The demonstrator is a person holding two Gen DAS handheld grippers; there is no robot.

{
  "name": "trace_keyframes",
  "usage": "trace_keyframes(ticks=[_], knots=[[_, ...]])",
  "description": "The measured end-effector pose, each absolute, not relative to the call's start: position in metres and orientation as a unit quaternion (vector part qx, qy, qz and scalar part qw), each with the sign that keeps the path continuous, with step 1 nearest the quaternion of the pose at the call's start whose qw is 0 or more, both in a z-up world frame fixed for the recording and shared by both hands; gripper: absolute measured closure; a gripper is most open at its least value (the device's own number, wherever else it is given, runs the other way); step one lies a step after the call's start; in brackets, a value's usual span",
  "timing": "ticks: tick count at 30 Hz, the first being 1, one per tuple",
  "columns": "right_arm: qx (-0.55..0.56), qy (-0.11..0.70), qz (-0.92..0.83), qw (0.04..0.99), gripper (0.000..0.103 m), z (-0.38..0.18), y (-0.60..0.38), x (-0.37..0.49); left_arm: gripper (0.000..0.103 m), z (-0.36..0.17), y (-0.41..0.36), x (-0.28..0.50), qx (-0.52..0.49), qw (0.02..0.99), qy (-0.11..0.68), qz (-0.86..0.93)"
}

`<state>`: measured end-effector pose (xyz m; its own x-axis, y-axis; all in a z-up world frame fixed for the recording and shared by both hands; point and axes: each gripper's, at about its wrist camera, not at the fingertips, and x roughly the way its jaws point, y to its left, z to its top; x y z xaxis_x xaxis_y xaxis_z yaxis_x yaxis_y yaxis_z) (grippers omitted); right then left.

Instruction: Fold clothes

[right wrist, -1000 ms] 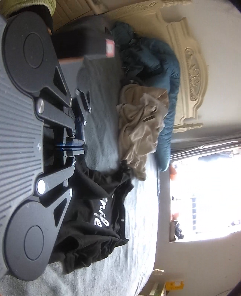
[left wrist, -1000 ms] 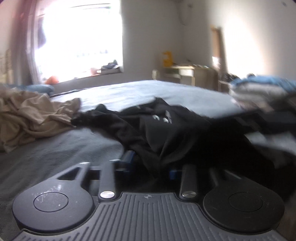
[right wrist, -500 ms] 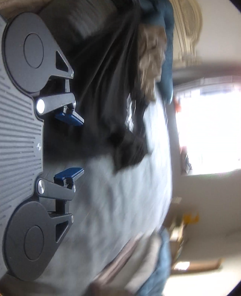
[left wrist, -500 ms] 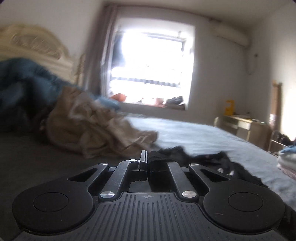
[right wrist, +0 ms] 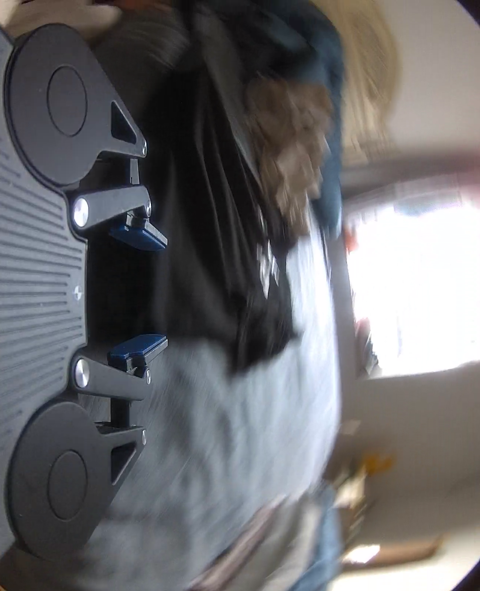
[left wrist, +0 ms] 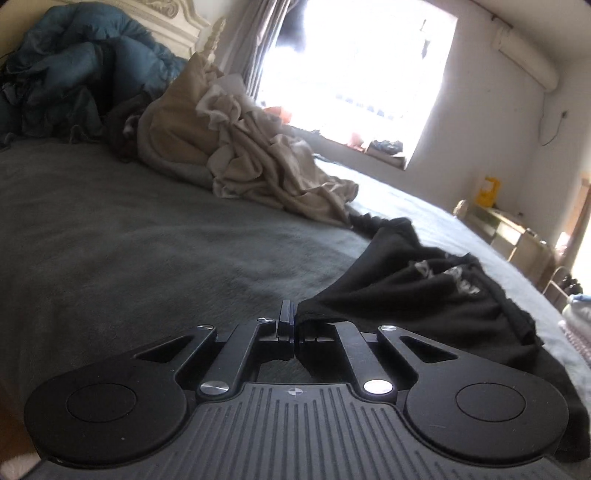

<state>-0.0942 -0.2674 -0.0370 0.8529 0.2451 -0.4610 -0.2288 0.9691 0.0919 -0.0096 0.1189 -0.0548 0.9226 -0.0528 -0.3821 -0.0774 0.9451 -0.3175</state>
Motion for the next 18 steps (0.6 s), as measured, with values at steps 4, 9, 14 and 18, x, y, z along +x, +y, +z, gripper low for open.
trace_keyframes(ticks=[4,9,14,18], knots=[[-0.077,0.214,0.207,0.951,0.05,-0.04,-0.197,-0.089,0.103,-0.041,0.113,-0.011,-0.155,0.973,0.173,-0.014],[-0.118,0.179,0.275,0.937,0.049,-0.04,-0.119,-0.07,0.103,-0.023,0.108,-0.011,-0.151,0.978,0.144,-0.031],[-0.152,0.14,0.301,0.931,0.049,-0.035,-0.055,-0.058,0.102,-0.015,0.106,-0.006,-0.151,0.979,0.129,-0.047],[-0.185,0.117,0.271,0.937,0.051,-0.04,-0.027,-0.055,0.102,-0.013,0.106,-0.007,-0.157,0.978,0.125,-0.058]])
